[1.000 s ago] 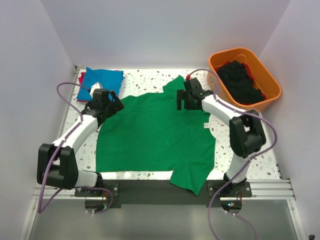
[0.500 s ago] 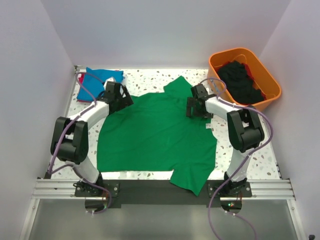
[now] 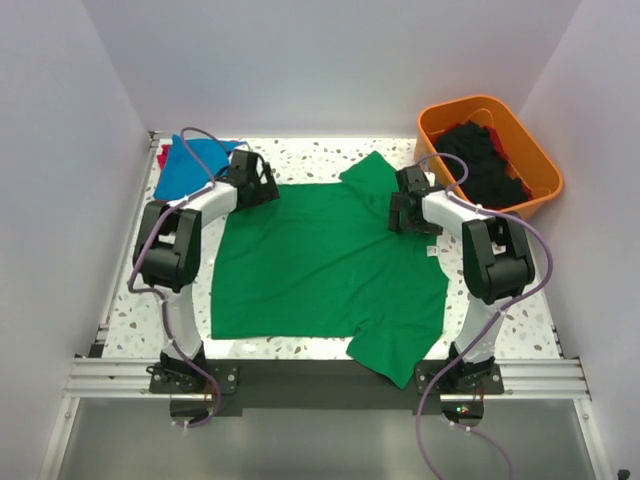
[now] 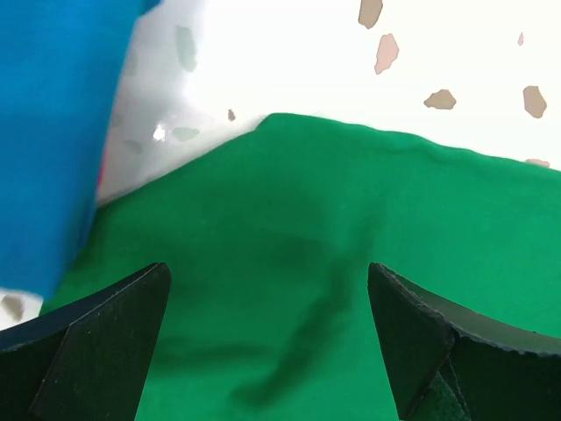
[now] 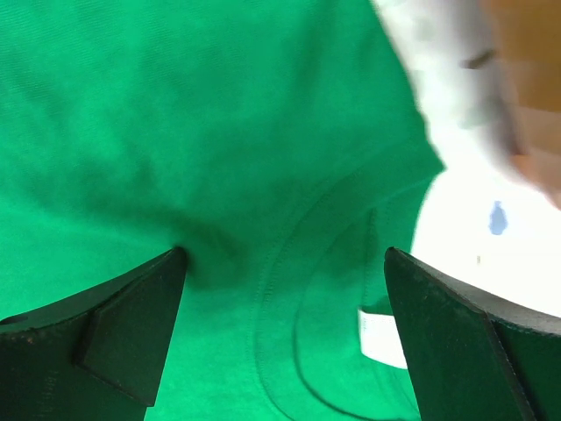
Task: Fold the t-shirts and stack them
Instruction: Flatten the tshirt out, then fold the tshirt
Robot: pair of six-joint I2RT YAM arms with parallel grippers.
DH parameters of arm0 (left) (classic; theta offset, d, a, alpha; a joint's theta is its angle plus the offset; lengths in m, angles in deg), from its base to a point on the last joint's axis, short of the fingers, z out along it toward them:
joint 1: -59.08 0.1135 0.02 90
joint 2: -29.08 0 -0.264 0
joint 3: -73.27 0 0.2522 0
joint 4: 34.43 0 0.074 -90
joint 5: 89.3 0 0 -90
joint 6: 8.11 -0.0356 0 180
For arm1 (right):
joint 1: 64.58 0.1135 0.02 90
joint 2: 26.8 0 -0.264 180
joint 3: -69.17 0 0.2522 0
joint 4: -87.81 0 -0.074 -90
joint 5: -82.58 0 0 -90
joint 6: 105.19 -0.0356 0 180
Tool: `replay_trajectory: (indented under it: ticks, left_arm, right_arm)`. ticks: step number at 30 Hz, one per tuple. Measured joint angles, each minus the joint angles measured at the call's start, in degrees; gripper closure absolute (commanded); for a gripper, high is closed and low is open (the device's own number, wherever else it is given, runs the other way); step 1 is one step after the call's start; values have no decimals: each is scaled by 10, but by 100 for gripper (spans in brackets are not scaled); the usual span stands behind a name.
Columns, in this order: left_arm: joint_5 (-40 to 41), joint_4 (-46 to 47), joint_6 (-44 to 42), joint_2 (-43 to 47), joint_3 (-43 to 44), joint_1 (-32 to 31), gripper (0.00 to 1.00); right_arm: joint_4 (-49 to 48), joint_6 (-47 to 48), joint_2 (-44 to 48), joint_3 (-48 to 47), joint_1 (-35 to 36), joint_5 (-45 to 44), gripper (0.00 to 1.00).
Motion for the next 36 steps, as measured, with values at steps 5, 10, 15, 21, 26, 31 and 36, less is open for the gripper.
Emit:
replay_trajectory:
  ticks: [5, 10, 15, 21, 26, 31, 36]
  left_arm:
    - [0, -3, -13, -59, 51, -3, 0]
    - [12, -18, -17, -118, 137, -4, 0]
    - [30, -43, -19, -169, 218, -4, 0]
    - [43, -65, -19, -190, 256, -4, 0]
    - [45, -97, -20, -210, 301, -3, 0]
    - [26, -102, -22, -194, 285, -3, 0]
    - [3, -108, -21, -91, 201, -7, 0]
  right_arm:
    - [18, 1, 0, -4, -16, -27, 1]
    - [20, 9, -5, -11, -18, -28, 2]
    - [25, 16, -30, -44, -18, -36, 2]
    - [25, 26, -51, -76, -18, -37, 1]
    - [24, 33, -69, -104, -18, -37, 1]
    - [27, 41, -60, -111, -17, -27, 1]
    - [30, 50, 12, -94, 4, -11, 1]
